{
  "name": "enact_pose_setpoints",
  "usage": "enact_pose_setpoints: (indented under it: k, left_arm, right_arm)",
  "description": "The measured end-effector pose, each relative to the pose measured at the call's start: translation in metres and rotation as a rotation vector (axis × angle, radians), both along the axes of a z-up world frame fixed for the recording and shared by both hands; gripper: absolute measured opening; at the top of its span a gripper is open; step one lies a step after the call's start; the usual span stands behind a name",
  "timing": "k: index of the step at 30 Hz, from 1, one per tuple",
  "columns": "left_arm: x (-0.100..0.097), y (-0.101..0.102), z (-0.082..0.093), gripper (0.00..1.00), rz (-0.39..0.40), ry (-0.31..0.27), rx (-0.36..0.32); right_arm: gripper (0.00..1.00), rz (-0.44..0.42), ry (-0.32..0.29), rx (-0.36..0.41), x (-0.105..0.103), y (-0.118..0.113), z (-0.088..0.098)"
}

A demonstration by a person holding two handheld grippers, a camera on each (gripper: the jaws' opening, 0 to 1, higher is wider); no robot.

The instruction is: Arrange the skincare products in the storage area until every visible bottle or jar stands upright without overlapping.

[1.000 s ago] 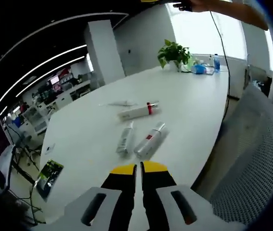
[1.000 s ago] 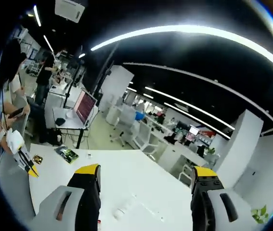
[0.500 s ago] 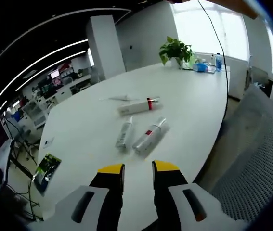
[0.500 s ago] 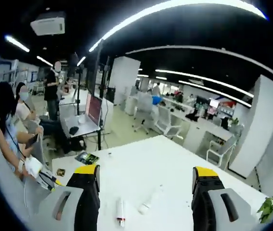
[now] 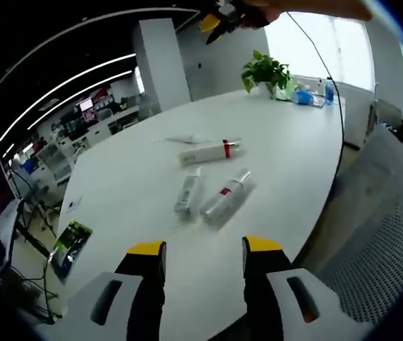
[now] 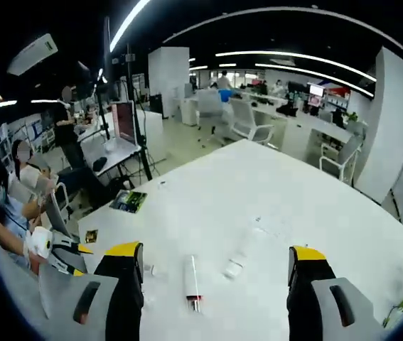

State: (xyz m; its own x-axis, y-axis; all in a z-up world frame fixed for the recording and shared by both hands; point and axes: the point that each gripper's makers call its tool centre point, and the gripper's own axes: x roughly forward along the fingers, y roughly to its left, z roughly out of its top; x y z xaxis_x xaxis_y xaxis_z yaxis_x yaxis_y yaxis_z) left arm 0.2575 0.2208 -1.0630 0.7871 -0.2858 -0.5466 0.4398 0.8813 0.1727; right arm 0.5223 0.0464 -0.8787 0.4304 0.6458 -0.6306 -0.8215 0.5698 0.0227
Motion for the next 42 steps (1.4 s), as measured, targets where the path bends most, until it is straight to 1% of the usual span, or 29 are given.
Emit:
enact_pose_setpoints:
  k: [3,5,7,9,12,14,16,17,18,21,24,25,28,33,38,40,42]
  left_arm:
    - [0.001,0.002,-0.002,0.43,0.014,0.006,0.004]
    - [0.002,0.004,-0.002,0.47,0.026,0.004,0.004]
    - [0.002,0.005,-0.002,0.48,0.032,0.005,0.003]
    - [0.001,0.006,-0.004,0.47,0.039,0.021,0.007]
    - [0.000,0.007,-0.004,0.46,0.040,0.018,0.015]
    - [0.000,0.009,-0.003,0.45,0.046,0.017,0.011]
    - [0.000,0.010,-0.005,0.45,0.047,0.021,0.017]
    - [0.000,0.010,-0.005,0.45,0.047,0.021,0.017]
    - [0.000,0.010,-0.005,0.45,0.047,0.021,0.018]
    - [0.000,0.011,-0.006,0.44,0.050,0.026,0.018]
    - [0.000,0.011,-0.007,0.43,0.044,0.028,0.022]
    - [0.000,0.011,-0.007,0.43,0.044,0.029,0.022]
    - [0.000,0.012,-0.008,0.42,0.044,0.028,0.022]
    - [0.000,0.014,-0.012,0.42,0.047,0.040,0.023]
    - [-0.002,0.013,-0.016,0.41,0.046,0.054,0.021]
    - [-0.003,0.014,-0.019,0.41,0.046,0.064,0.023]
    - [-0.004,0.014,-0.020,0.41,0.047,0.071,0.024]
  right_arm:
    - [0.86,-0.001,0.045,-0.018,0.000,0.005,-0.022]
    - [0.88,0.000,0.055,-0.023,0.002,0.009,-0.032]
    - [0.88,-0.007,0.093,-0.043,0.002,0.010,-0.047]
    - [0.88,-0.015,0.119,-0.049,0.005,0.012,-0.061]
    - [0.89,-0.021,0.145,-0.062,0.010,0.016,-0.076]
    - [0.89,-0.026,0.172,-0.077,0.015,0.021,-0.090]
    - [0.89,-0.036,0.196,-0.083,0.018,0.026,-0.100]
    - [0.90,-0.038,0.199,-0.081,0.019,0.027,-0.101]
    - [0.90,-0.042,0.209,-0.079,0.023,0.031,-0.107]
    - [0.90,-0.053,0.233,-0.095,0.028,0.037,-0.117]
    - [0.91,-0.063,0.239,-0.098,0.037,0.044,-0.124]
    - [0.91,-0.073,0.250,-0.097,0.041,0.046,-0.127]
    - [0.91,-0.092,0.259,-0.094,0.051,0.049,-0.130]
    - [0.91,-0.136,0.270,-0.100,0.070,0.049,-0.140]
    - [0.91,-0.176,0.313,-0.095,0.080,0.047,-0.156]
    - [0.90,-0.188,0.326,-0.111,0.086,0.046,-0.166]
    - [0.89,-0.198,0.331,-0.119,0.090,0.046,-0.171]
